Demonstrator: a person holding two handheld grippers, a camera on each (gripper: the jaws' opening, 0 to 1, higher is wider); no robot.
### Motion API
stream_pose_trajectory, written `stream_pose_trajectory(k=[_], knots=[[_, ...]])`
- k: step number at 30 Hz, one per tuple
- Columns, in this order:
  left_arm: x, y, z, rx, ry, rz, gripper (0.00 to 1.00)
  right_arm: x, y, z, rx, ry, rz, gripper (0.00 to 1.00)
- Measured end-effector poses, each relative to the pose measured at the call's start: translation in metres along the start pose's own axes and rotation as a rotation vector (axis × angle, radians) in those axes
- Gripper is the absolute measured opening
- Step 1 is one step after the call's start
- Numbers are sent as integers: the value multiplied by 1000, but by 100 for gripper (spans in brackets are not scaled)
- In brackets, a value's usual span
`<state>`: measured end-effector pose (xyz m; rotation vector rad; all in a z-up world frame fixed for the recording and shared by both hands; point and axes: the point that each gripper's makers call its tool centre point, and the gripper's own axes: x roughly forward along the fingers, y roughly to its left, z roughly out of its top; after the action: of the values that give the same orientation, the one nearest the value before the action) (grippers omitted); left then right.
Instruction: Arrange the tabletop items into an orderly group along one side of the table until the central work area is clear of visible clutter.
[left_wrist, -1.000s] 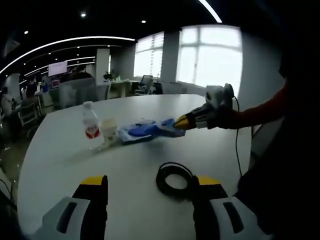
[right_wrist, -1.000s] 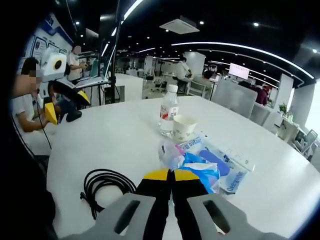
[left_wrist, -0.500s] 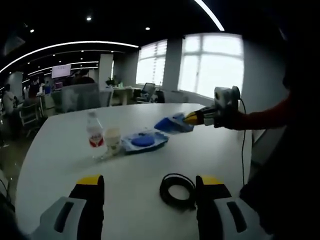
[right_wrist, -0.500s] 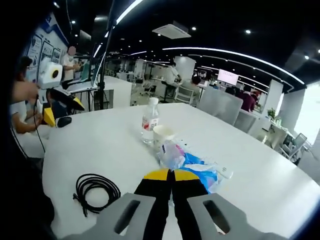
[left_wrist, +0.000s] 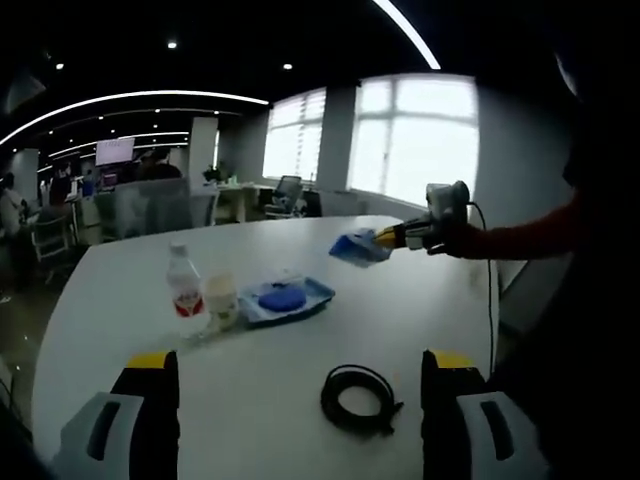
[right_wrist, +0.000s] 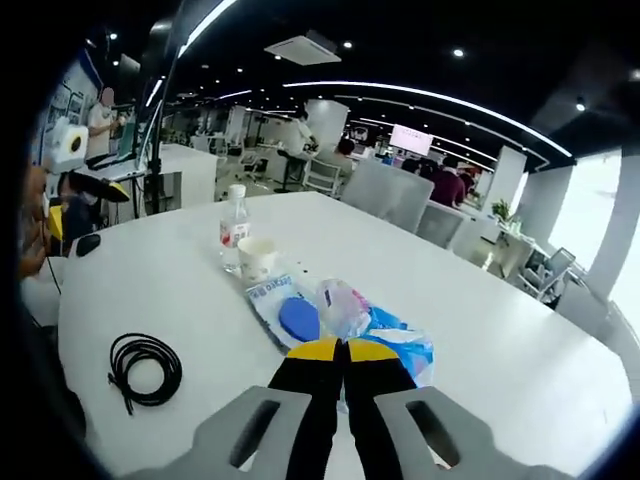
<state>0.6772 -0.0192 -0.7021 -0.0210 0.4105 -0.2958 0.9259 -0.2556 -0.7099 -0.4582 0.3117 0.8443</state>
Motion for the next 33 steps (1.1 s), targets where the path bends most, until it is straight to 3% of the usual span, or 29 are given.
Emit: stream_pose_trajectory(k=[13, 19, 23, 29, 33], knots=[[3, -7, -11, 24, 43, -33, 100, 23, -33, -31, 7, 108, -120, 0], [3, -8, -13, 33, 61, -41, 99, 35, -39, -37, 50, 156, -166, 0], [4, -10, -17, 28, 72, -46, 99, 50, -48, -44, 126, 184, -219, 0], [6, 10, -26, 23, 81, -56, 99, 63, -51, -52, 137, 217, -269, 0], [10, 12, -25, 20, 86, -61, 99, 76, -50, -64, 161, 245, -291, 0]])
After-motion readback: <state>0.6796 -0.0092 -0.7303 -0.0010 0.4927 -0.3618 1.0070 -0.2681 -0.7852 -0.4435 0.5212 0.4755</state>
